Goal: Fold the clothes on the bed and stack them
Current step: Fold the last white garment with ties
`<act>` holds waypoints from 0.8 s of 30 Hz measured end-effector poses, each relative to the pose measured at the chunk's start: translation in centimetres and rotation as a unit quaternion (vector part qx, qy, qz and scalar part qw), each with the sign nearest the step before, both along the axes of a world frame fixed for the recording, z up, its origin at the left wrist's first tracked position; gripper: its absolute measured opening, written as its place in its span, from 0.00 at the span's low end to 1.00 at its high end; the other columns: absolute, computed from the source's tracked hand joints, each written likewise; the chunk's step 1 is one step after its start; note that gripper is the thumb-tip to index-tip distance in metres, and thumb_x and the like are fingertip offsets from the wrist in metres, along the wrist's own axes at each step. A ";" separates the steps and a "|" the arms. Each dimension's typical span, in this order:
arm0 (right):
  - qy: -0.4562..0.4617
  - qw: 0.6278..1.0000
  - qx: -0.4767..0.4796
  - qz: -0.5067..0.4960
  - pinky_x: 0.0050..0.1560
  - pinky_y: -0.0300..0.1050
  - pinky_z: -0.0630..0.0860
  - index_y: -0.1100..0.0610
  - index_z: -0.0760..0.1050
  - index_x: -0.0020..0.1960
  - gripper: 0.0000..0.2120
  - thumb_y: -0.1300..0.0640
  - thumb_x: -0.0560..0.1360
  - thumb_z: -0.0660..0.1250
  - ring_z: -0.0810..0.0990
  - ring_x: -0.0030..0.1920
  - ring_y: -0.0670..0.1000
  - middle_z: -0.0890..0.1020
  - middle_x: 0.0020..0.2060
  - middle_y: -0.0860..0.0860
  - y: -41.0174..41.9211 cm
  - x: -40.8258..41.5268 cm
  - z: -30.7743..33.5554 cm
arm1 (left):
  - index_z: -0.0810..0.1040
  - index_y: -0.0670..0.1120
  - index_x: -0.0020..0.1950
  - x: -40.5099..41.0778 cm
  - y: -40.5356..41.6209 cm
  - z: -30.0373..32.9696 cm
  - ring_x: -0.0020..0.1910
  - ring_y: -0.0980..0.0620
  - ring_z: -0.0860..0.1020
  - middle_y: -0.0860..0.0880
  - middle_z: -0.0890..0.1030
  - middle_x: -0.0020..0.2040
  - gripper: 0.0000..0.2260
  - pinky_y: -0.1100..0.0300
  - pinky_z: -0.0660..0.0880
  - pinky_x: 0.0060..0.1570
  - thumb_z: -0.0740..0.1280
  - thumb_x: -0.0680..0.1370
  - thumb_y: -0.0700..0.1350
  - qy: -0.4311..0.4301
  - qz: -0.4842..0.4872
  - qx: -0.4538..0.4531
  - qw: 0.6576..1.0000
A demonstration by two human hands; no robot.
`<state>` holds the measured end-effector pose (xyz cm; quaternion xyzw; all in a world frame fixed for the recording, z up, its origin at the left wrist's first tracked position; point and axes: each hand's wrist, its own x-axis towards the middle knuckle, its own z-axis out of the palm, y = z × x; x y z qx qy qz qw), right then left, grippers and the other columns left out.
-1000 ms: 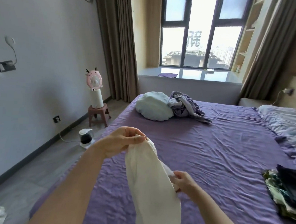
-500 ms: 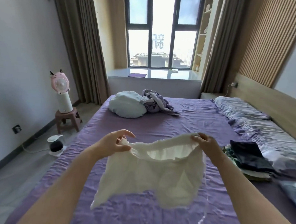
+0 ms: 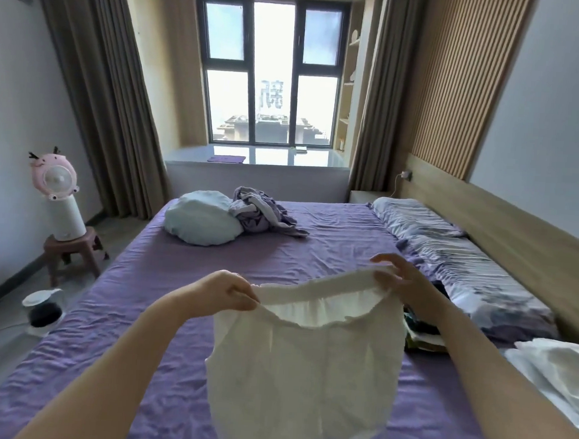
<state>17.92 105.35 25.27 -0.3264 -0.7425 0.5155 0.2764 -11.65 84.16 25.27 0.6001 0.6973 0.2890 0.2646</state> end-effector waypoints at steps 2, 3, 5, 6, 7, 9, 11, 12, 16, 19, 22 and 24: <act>-0.040 0.997 0.047 0.039 0.39 0.44 0.73 0.59 0.73 0.52 0.05 0.65 0.77 0.64 0.77 0.43 0.54 0.79 0.46 0.56 1.4 1.5 0.3 | 0.84 0.45 0.45 -0.2 1.4 0.1 0.41 0.57 0.76 0.49 0.82 0.42 0.02 0.63 0.72 0.47 0.73 0.74 0.40 -0.028 0.029 0.007 0.999; -0.051 0.996 0.056 0.052 0.39 0.45 0.71 0.60 0.74 0.49 0.03 0.67 0.77 0.64 0.76 0.41 0.54 0.78 0.43 0.57 2.1 2.0 0.3 | 0.84 0.43 0.46 -0.3 2.1 0.2 0.40 0.56 0.75 0.48 0.81 0.40 0.02 0.63 0.72 0.46 0.73 0.74 0.40 -0.045 0.056 0.025 0.997; -0.051 0.996 0.043 0.064 0.39 0.45 0.67 0.62 0.76 0.41 0.09 0.71 0.76 0.61 0.72 0.38 0.54 0.75 0.37 0.58 3.5 2.6 0.2 | 0.83 0.43 0.45 -0.4 3.6 0.3 0.39 0.56 0.75 0.49 0.81 0.39 0.01 0.65 0.73 0.44 0.71 0.75 0.39 -0.081 0.108 0.062 0.989; -0.047 0.996 0.026 0.077 0.37 0.44 0.68 0.61 0.78 0.39 0.12 0.72 0.76 0.61 0.72 0.36 0.53 0.76 0.36 0.57 4.0 2.9 0.2 | 0.83 0.44 0.44 -0.5 4.2 0.4 0.37 0.57 0.75 0.51 0.81 0.37 0.02 0.66 0.73 0.41 0.71 0.75 0.39 -0.095 0.127 0.074 0.985; -0.044 0.994 0.012 0.097 0.35 0.41 0.71 0.61 0.80 0.39 0.13 0.72 0.76 0.62 0.75 0.35 0.51 0.78 0.35 0.55 4.5 3.3 0.2 | 0.82 0.44 0.44 -0.6 4.7 0.4 0.36 0.56 0.74 0.51 0.80 0.36 0.02 0.65 0.73 0.39 0.70 0.76 0.39 -0.106 0.142 0.080 0.981; -0.058 0.987 -0.004 0.150 0.38 0.35 0.74 0.60 0.82 0.45 0.06 0.65 0.75 0.67 0.79 0.38 0.44 0.83 0.38 0.51 5.7 4.0 0.3 | 0.80 0.42 0.45 -0.9 5.5 0.4 0.36 0.54 0.72 0.50 0.78 0.37 0.03 0.61 0.71 0.39 0.68 0.77 0.40 -0.120 0.164 0.078 0.976; -0.090 0.976 -0.008 0.198 0.41 0.33 0.73 0.59 0.81 0.49 0.08 0.59 0.71 0.73 0.79 0.41 0.42 0.82 0.39 0.47 6.8 4.5 0.1 | 0.79 0.42 0.46 -1.0 6.1 0.2 0.36 0.53 0.71 0.49 0.77 0.37 0.03 0.59 0.70 0.39 0.67 0.78 0.40 -0.115 0.177 0.073 0.975; -0.104 0.973 -0.003 0.206 0.40 0.32 0.72 0.59 0.81 0.49 0.09 0.58 0.70 0.74 0.78 0.39 0.42 0.81 0.37 0.46 7.3 4.5 0.0 | 0.79 0.42 0.46 -0.9 6.4 0.2 0.37 0.53 0.71 0.49 0.77 0.37 0.03 0.59 0.70 0.39 0.67 0.78 0.40 -0.107 0.183 0.070 0.975; -0.059 0.989 0.060 0.124 0.34 0.31 0.70 0.57 0.76 0.40 0.06 0.62 0.71 0.73 0.74 0.31 0.39 0.77 0.29 0.43 9.3 3.4 -1.3 | 0.80 0.42 0.46 0.2 7.2 -0.1 0.37 0.55 0.73 0.49 0.78 0.38 0.03 0.63 0.72 0.40 0.67 0.78 0.39 -0.085 0.201 0.061 0.974; -0.042 0.992 0.096 0.077 0.30 0.31 0.68 0.55 0.74 0.41 0.06 0.61 0.74 0.71 0.71 0.28 0.41 0.74 0.28 0.44 10.6 2.6 -2.9 | 0.80 0.43 0.45 1.0 7.3 -0.4 0.36 0.56 0.73 0.51 0.78 0.36 0.02 0.65 0.70 0.38 0.68 0.77 0.38 -0.059 0.210 0.044 0.975; -0.061 0.991 0.109 0.056 0.31 0.36 0.66 0.49 0.73 0.41 0.08 0.57 0.74 0.70 0.68 0.28 0.43 0.73 0.27 0.44 11.4 2.1 -5.3 | 0.79 0.46 0.44 1.5 7.1 -1.1 0.36 0.55 0.70 0.51 0.75 0.35 0.07 0.66 0.69 0.38 0.66 0.77 0.36 -0.030 0.209 0.037 0.977; -0.070 0.990 0.106 0.060 0.32 0.39 0.67 0.48 0.72 0.42 0.09 0.56 0.74 0.71 0.69 0.29 0.44 0.73 0.29 0.45 11.7 2.1 -6.7 | 0.78 0.48 0.45 2.0 7.0 -2.1 0.37 0.55 0.71 0.52 0.76 0.37 0.10 0.64 0.69 0.40 0.62 0.78 0.34 -0.012 0.209 0.032 0.977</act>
